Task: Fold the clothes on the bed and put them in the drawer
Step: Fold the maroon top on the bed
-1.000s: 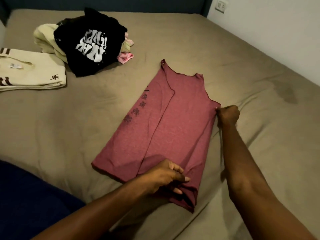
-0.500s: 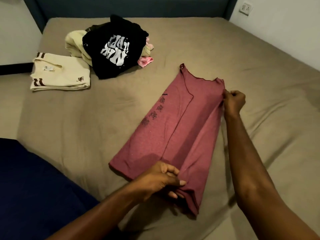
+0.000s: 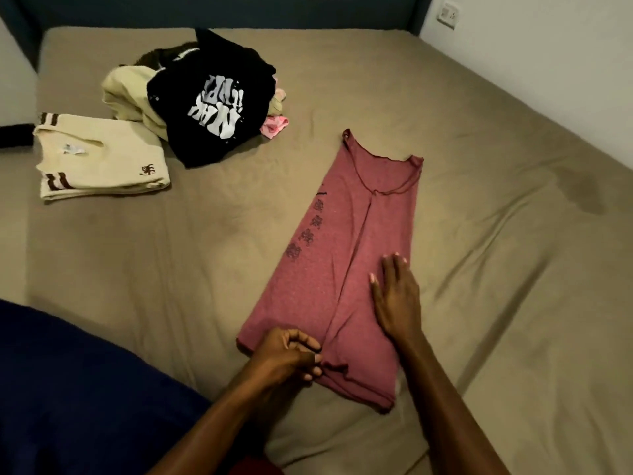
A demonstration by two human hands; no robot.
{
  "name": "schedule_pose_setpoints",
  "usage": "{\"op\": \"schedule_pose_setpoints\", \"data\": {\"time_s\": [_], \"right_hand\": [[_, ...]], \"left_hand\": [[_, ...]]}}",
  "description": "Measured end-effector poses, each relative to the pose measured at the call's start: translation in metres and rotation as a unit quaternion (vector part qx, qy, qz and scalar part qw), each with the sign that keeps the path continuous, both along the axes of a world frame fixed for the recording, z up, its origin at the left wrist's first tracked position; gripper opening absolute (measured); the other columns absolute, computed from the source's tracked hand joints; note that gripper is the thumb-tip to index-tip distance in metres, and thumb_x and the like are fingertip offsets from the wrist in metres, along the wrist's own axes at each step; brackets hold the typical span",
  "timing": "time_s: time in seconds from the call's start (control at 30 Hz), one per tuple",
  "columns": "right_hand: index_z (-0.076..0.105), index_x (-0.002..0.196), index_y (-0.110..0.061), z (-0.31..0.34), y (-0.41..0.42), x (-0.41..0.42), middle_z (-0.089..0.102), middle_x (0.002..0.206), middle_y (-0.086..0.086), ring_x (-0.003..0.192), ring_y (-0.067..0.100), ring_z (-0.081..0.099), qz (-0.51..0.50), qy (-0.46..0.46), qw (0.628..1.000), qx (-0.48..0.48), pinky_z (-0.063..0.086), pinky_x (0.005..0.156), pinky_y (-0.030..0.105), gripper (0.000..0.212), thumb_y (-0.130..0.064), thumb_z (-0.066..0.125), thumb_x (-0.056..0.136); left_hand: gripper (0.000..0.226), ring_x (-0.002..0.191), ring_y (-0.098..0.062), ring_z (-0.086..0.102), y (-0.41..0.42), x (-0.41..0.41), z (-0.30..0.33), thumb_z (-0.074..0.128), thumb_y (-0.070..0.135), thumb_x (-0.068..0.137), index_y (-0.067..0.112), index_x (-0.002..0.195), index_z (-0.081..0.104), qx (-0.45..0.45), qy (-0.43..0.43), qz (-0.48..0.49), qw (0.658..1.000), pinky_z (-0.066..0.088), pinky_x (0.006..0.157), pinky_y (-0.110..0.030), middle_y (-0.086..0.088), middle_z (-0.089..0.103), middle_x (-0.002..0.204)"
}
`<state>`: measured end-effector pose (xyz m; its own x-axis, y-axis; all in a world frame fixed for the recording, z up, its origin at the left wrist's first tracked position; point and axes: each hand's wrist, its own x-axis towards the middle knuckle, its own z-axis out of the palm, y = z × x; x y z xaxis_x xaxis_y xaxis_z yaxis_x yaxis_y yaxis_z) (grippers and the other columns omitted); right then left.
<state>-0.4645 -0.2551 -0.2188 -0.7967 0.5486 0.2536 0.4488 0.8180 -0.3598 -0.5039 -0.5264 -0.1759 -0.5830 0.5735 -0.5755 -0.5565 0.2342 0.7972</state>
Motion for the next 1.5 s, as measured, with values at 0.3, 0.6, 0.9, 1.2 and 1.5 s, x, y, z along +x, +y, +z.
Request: {"op": "schedule_pose_setpoints", "data": {"time_s": [0.3, 0.6, 0.9, 1.2, 1.5], "right_hand": [[0.032, 0.161, -0.02, 0.011, -0.123, 0.111, 0.024, 0.167, 0.015, 0.148, 0.031, 0.033, -0.066, -0.05, 0.996, -0.016, 0.035, 0.119, 0.041, 0.068, -0.055, 0.039, 0.104], [0.067, 0.115, -0.013, 0.037, -0.141, 0.136, 0.074, 0.104, 0.016, 0.083, 0.028, 0.072, -0.259, 0.298, 0.782, -0.482, 0.06, 0.076, 0.046, 0.041, 0.01, 0.075, 0.082], [0.071, 0.094, -0.003, 0.063, -0.13, 0.171, 0.073, 0.071, 0.022, 0.056, 0.029, 0.065, -0.261, 0.077, 0.846, -0.459, 0.051, 0.05, 0.033, 0.023, 0.013, 0.076, 0.077], [0.067, 0.134, -0.042, 0.029, -0.077, 0.164, 0.052, 0.14, -0.004, 0.131, 0.02, 0.051, -0.02, 0.058, 0.983, -0.171, 0.049, 0.109, 0.04, 0.061, -0.008, 0.081, 0.086], [0.083, 0.104, -0.03, 0.067, -0.038, 0.117, 0.07, 0.133, -0.007, 0.129, 0.022, 0.06, 0.15, 0.024, 0.962, -0.225, 0.045, 0.106, 0.053, 0.017, -0.032, 0.071, 0.091]], "left_hand": [[0.018, 0.053, -0.019, 0.07, -0.006, 0.002, -0.002, 0.073, -0.008, 0.086, -0.003, 0.097, 0.06, 0.047, -0.019, -0.006, 0.999, 0.055, 0.045, -0.027, -0.016, 0.069, 0.069], [0.016, 0.064, -0.015, 0.072, -0.022, -0.029, 0.02, 0.076, 0.004, 0.086, 0.016, 0.093, 0.068, 0.004, 0.219, -0.033, 0.975, 0.056, 0.06, -0.026, -0.005, 0.075, 0.081], [0.057, 0.093, -0.035, 0.069, -0.071, -0.127, 0.017, 0.062, -0.002, 0.084, 0.016, 0.137, 0.059, -0.273, 0.704, -0.212, 0.62, 0.055, 0.07, -0.04, -0.012, 0.071, 0.11], [0.07, 0.138, -0.032, 0.046, -0.067, -0.148, -0.017, 0.064, 0.023, 0.094, 0.038, 0.157, 0.036, -0.124, 0.793, -0.339, 0.49, 0.047, 0.104, -0.044, -0.013, 0.038, 0.159], [0.043, 0.117, -0.017, 0.064, -0.038, -0.153, -0.011, 0.05, 0.037, 0.087, 0.026, 0.122, 0.073, 0.009, 0.808, -0.368, 0.459, 0.042, 0.103, -0.039, 0.003, 0.072, 0.124]]}}
